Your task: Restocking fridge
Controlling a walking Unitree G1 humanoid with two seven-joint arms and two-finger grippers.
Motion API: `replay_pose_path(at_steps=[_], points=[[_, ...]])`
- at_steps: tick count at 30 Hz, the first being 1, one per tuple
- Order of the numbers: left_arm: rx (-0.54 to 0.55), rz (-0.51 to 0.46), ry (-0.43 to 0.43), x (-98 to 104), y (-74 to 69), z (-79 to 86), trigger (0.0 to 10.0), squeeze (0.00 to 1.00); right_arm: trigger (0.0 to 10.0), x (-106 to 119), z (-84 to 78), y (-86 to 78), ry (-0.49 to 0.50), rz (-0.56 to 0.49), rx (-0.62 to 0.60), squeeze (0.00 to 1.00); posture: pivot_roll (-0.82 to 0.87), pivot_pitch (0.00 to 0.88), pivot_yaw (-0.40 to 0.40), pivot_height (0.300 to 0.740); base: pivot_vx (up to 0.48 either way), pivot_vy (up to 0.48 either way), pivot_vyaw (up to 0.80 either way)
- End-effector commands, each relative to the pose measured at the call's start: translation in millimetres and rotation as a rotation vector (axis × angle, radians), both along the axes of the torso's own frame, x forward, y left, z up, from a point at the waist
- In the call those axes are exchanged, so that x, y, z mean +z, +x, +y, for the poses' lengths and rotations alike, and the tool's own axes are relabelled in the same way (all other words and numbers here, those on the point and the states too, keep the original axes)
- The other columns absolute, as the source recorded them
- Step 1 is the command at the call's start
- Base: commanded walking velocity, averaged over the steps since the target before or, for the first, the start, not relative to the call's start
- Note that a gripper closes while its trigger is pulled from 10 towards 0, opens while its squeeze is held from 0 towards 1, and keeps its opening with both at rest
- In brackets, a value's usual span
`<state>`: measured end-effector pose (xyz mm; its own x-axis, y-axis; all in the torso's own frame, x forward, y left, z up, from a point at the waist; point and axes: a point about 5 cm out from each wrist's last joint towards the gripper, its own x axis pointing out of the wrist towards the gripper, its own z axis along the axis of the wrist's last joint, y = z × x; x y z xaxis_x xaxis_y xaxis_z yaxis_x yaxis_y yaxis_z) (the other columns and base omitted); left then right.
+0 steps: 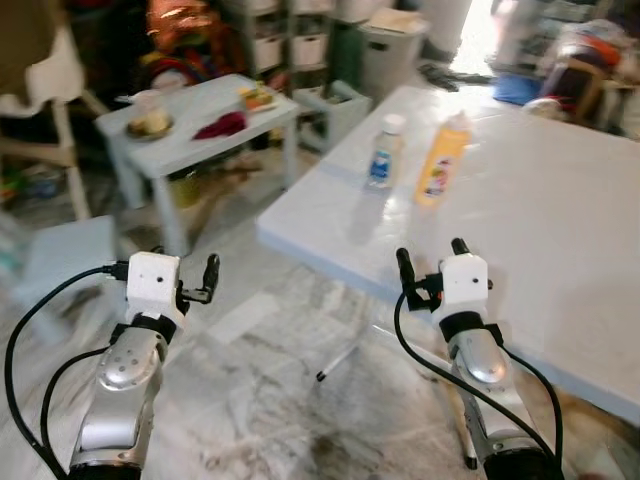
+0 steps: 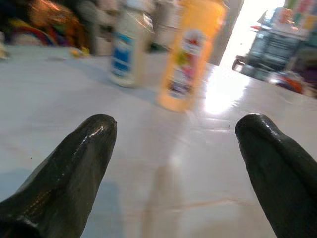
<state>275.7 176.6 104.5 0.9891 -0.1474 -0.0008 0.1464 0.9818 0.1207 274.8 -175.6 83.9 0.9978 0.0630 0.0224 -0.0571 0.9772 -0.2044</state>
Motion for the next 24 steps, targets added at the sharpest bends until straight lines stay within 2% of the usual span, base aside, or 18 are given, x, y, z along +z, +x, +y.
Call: replay_pose_path(at_steps=[1, 11, 17, 24], points=[[0.023, -0.002, 0.022, -0.2, -2.9, 8.1, 10.0, 0.00, 10.0, 8.6, 9.2, 4.3, 0.014, -0.031, 0.025, 0.00, -0.02, 0.000, 0.004, 0.740, 0.330, 0.349, -0.44], [-0.005, 0.007, 0.013, -5.2, -6.1, -2.5, 10.0, 0.00, 10.0, 10.7, 12.6, 5.3, 0.010, -0.035, 0.040, 0.00, -0.03, 0.004, 0.005, 0.740, 0.316, 0.344, -0.76], [-0.024, 0.025, 0.003, -7.8, -8.5, -4.7, 10.0, 0.00, 10.0, 6.4, 15.5, 2.2, 0.011, -0.019, 0.045, 0.00, -0.02, 0.003, 0.003, 0.740, 0.126, 0.000, -0.51], [-0.046, 0.030, -0.005, -9.5, -10.1, -8.7, 10.0, 0.00, 10.0, 6.5, 18.4, 2.8, 0.010, -0.020, 0.056, 0.00, -0.02, 0.001, 0.001, 0.740, 0.192, 0.000, -0.80]])
